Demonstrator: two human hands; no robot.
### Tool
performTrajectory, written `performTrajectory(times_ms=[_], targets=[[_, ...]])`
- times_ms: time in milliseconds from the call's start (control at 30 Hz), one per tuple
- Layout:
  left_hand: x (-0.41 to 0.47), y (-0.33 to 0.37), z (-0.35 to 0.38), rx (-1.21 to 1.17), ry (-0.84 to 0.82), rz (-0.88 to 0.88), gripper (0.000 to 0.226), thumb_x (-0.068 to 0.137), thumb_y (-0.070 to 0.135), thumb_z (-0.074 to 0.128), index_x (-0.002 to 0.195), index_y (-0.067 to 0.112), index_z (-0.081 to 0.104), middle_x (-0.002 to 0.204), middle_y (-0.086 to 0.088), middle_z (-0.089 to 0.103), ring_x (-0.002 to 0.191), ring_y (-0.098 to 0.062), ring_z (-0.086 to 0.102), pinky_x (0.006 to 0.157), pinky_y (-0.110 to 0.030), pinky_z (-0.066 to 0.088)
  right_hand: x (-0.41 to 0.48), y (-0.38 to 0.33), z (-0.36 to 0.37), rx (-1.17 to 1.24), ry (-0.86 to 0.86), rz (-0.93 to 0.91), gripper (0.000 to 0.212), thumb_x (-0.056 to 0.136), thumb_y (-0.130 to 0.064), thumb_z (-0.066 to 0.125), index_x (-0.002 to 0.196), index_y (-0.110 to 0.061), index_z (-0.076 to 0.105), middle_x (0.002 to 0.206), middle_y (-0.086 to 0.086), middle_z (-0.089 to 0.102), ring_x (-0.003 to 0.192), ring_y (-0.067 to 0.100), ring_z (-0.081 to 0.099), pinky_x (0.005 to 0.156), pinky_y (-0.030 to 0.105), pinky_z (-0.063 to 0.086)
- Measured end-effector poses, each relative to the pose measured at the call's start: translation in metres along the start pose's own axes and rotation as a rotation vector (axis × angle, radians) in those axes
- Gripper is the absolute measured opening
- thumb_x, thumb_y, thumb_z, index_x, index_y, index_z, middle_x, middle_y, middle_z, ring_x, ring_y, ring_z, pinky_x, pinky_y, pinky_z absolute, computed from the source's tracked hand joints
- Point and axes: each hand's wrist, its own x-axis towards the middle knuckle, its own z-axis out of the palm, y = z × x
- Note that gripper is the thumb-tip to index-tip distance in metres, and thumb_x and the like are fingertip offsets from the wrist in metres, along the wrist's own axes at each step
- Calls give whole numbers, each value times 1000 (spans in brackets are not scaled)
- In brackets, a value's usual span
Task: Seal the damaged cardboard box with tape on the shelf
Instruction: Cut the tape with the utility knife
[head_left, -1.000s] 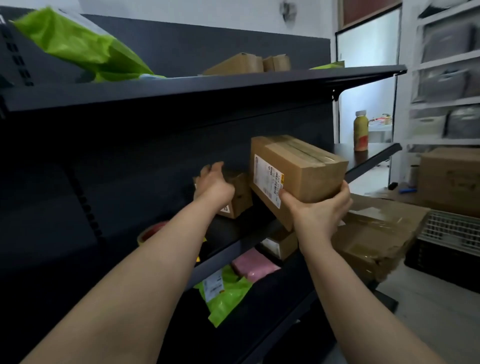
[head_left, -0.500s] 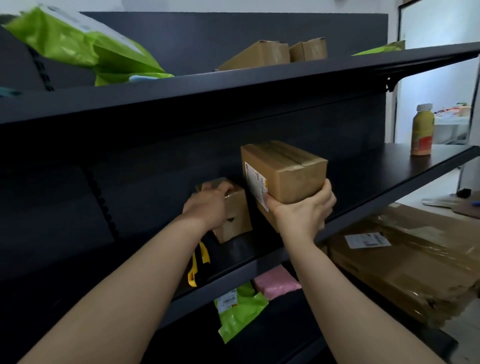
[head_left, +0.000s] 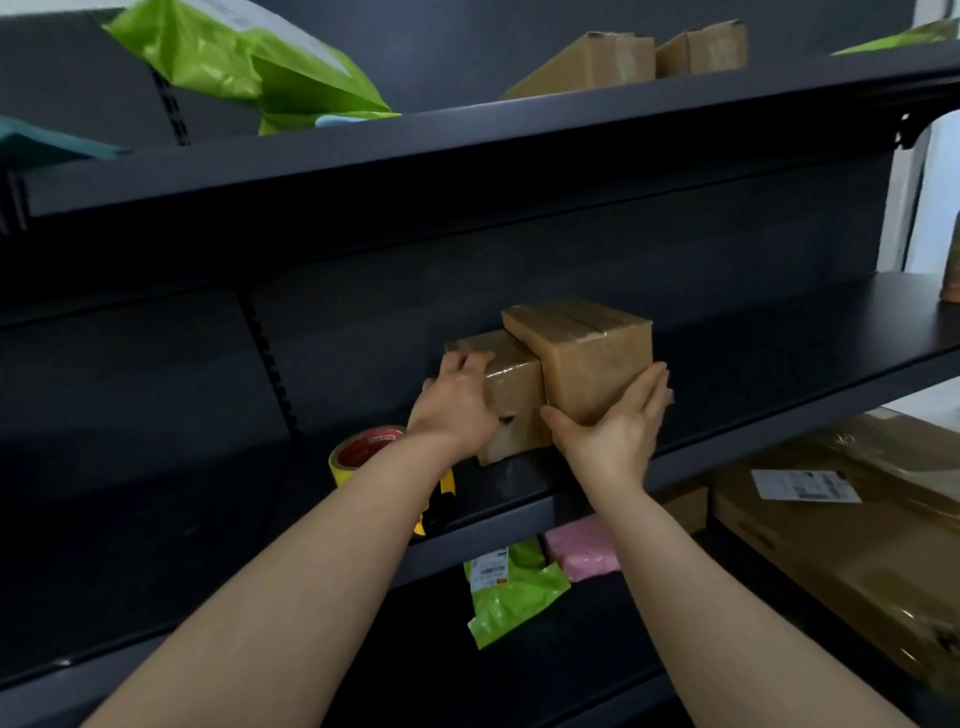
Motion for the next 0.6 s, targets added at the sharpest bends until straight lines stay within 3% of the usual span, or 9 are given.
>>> performTrajectory(times_ms=[200,400,500,600], targets=[[-1,-1,-8,-70,-8,-2,63,90,16,58,146,37,36,149,2,28,130,-26,41,107,-39,42,2,-2,-5,25,-67,39,134,69,-38,85,152,-11,-16,162,9,-13,149,27,-11,119,45,3],[-9,-3,-10,-109,54,41,52,96,32,59,145,34,40,147,4,32,127,-19,44,102,-28,41,1,-2,-7,54,-63,56,132,69,-37,86,153,-15,-13,163,8,-7,149,27,-7,121,49,7],[-11,0,-8,-121,64,34,56,96,35,58,148,35,35,151,3,31,131,-20,42,104,-29,40,-5,-4,-7,57,-43,54,132,69,-39,86,154,-14,-12,162,11,-10,149,29,-8,121,52,7],[-20,-3,-5,-215,157,-30,65,95,38,59,151,33,26,151,1,30,128,-21,47,98,-30,44,-26,-17,-1,-13,71,-80,118,74,-40,81,155,-13,-1,162,13,-5,149,29,-7,119,53,3]])
